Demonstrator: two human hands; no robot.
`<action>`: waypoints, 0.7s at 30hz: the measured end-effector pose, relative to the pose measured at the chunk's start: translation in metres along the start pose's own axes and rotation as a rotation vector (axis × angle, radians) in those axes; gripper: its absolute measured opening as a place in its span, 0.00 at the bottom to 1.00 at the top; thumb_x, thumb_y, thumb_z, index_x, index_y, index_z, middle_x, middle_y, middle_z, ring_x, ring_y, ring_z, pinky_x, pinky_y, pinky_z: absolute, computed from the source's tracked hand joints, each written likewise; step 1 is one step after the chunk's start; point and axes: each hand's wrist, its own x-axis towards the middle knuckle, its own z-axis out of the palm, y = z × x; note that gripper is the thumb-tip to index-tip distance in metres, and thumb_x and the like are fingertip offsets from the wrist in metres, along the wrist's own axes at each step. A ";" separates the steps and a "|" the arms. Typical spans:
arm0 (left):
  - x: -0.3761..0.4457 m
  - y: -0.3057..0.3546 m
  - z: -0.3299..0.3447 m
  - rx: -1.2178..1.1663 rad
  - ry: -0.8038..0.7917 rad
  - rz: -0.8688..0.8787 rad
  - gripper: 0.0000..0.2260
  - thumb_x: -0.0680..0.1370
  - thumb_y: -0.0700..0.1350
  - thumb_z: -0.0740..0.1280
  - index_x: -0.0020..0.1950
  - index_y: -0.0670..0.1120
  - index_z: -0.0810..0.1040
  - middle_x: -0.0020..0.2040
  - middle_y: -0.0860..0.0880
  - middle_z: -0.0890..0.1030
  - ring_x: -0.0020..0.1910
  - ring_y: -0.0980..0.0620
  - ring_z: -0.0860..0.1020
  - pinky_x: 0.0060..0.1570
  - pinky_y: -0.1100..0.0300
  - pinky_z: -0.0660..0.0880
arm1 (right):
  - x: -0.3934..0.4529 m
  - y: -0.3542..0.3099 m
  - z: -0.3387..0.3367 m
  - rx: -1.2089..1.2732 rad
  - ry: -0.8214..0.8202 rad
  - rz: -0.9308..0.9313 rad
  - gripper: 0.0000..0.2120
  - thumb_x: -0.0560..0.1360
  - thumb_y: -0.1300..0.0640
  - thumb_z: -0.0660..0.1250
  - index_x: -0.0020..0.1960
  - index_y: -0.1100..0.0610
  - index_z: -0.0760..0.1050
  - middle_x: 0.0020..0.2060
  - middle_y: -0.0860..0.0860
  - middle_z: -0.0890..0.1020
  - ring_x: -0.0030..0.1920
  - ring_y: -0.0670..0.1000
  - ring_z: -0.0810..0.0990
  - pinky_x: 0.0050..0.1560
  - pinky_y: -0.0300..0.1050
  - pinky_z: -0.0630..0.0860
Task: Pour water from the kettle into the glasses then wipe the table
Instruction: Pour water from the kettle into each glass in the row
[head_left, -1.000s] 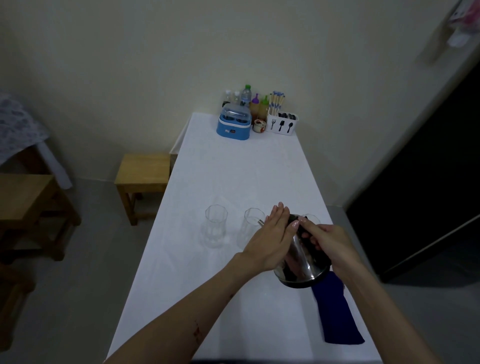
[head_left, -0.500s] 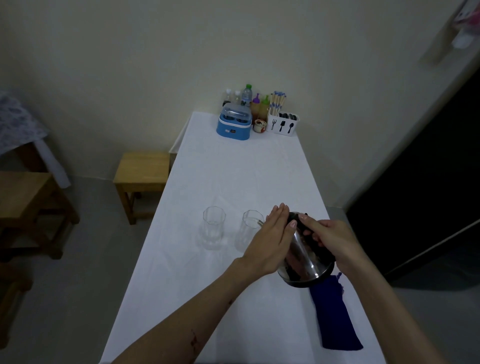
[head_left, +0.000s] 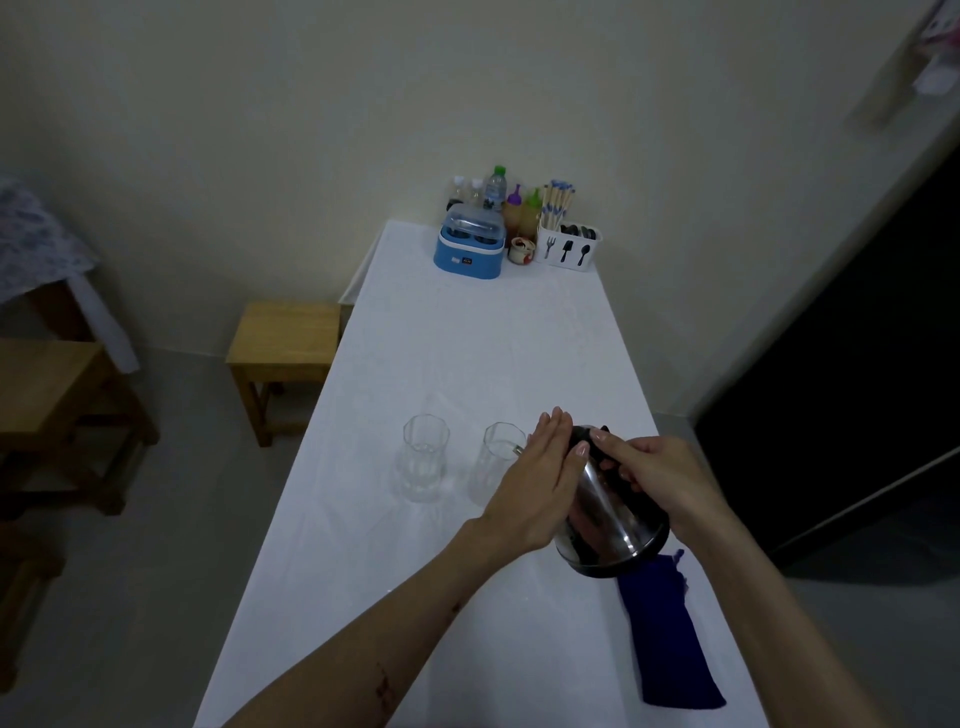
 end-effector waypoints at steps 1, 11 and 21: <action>0.000 0.000 0.000 -0.002 -0.001 -0.001 0.26 0.83 0.56 0.46 0.79 0.46 0.48 0.80 0.52 0.48 0.78 0.58 0.44 0.77 0.57 0.45 | 0.001 0.000 0.000 -0.003 0.000 0.000 0.20 0.72 0.42 0.74 0.37 0.60 0.85 0.30 0.53 0.83 0.35 0.51 0.80 0.41 0.45 0.76; 0.002 0.001 0.000 0.005 -0.006 -0.001 0.26 0.83 0.55 0.46 0.79 0.46 0.48 0.80 0.52 0.48 0.78 0.58 0.44 0.76 0.59 0.44 | 0.002 -0.001 -0.001 0.000 -0.004 0.006 0.18 0.72 0.43 0.74 0.36 0.58 0.85 0.32 0.52 0.84 0.36 0.51 0.80 0.42 0.45 0.75; 0.000 0.004 0.000 0.011 -0.010 0.006 0.26 0.84 0.54 0.46 0.79 0.46 0.48 0.80 0.51 0.48 0.78 0.57 0.44 0.77 0.57 0.45 | 0.002 0.001 -0.002 0.007 0.007 0.012 0.19 0.71 0.42 0.74 0.34 0.57 0.84 0.26 0.48 0.82 0.34 0.50 0.79 0.41 0.45 0.75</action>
